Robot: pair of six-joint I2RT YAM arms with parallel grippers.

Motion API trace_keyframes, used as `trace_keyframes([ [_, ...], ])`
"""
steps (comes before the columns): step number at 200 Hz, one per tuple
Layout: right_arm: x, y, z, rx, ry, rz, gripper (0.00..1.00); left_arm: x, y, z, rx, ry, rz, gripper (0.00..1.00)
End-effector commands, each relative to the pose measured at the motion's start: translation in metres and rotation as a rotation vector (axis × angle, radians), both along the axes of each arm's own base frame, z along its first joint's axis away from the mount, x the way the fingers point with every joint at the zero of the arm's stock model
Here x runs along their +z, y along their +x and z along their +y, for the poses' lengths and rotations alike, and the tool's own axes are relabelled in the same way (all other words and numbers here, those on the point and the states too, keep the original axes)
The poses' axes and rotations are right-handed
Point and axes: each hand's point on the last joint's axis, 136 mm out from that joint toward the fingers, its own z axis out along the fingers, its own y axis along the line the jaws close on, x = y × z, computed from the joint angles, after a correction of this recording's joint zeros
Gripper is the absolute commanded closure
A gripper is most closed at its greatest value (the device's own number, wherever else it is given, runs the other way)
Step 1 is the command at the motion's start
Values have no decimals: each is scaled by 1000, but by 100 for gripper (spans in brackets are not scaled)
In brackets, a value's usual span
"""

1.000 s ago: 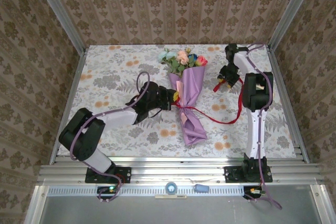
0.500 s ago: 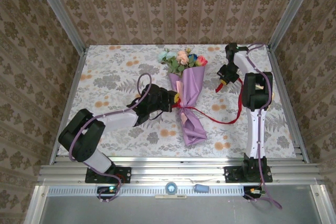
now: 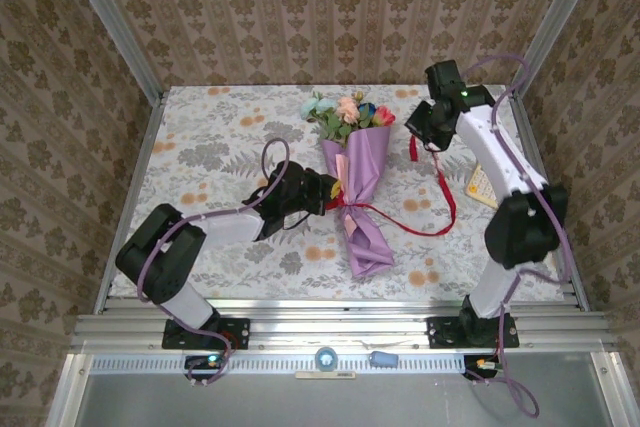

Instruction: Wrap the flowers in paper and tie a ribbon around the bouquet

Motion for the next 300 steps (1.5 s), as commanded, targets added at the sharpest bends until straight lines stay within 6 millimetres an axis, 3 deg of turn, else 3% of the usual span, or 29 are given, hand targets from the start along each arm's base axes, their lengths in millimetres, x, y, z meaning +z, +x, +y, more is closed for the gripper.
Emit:
trace_keyframes([
  [1,37,-28,37,71,-3,-86,100,9,1,-8,-73,13,-116,100],
  [22,77,-49,85,178,14,-184,100,8,-3,-8,-91,39,-190,100],
  [74,114,-51,188,328,104,-268,100,3,-18,-14,-149,157,-381,100],
  [114,125,-23,232,396,126,-308,100,0,-26,-15,-171,220,-503,100],
  [129,138,-14,251,442,166,-347,100,-5,-30,-17,-191,250,-515,100],
  [148,154,-15,281,529,223,-399,100,-10,-32,-20,-204,273,-535,100],
  [169,157,-25,311,615,274,-417,100,-14,-30,-19,-211,309,-546,100],
  [209,138,-58,371,813,391,-369,100,-15,-30,-23,-229,341,-579,100],
  [237,103,-95,406,979,448,-250,100,-19,-32,-27,-243,356,-591,100],
  [262,71,-121,415,1067,411,-148,100,-19,-32,-29,-241,366,-601,100],
  [279,51,-127,415,1083,402,-88,100,-21,-34,-32,-251,391,-614,100],
  [300,42,-127,417,1094,400,-72,100,-26,-38,-35,-269,431,-617,100],
])
